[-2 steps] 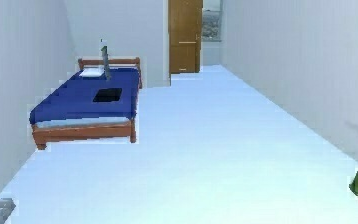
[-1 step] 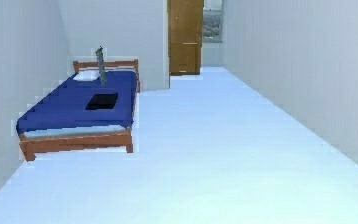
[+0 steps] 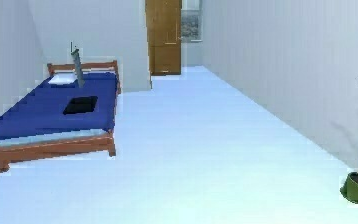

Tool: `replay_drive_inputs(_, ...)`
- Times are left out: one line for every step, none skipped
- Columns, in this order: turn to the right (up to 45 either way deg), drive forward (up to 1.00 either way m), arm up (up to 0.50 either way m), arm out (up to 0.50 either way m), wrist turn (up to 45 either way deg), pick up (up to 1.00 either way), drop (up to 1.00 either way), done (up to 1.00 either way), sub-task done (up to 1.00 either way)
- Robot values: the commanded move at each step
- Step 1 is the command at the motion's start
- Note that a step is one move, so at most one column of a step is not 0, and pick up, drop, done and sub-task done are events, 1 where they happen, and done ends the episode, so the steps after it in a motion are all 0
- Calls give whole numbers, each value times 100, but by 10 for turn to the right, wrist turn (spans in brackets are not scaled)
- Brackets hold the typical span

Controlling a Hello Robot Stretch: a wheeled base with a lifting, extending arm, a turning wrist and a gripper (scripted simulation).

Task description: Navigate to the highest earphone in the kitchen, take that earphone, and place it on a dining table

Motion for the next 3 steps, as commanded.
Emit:
replay_drive_inputs(0, 100, 0, 0, 0, 0, 0, 0, 0)
replay_drive_inputs(0, 100, 0, 0, 0, 0, 0, 0, 0)
replay_drive_inputs(30, 0, 0, 0, 0, 0, 0, 0, 0)
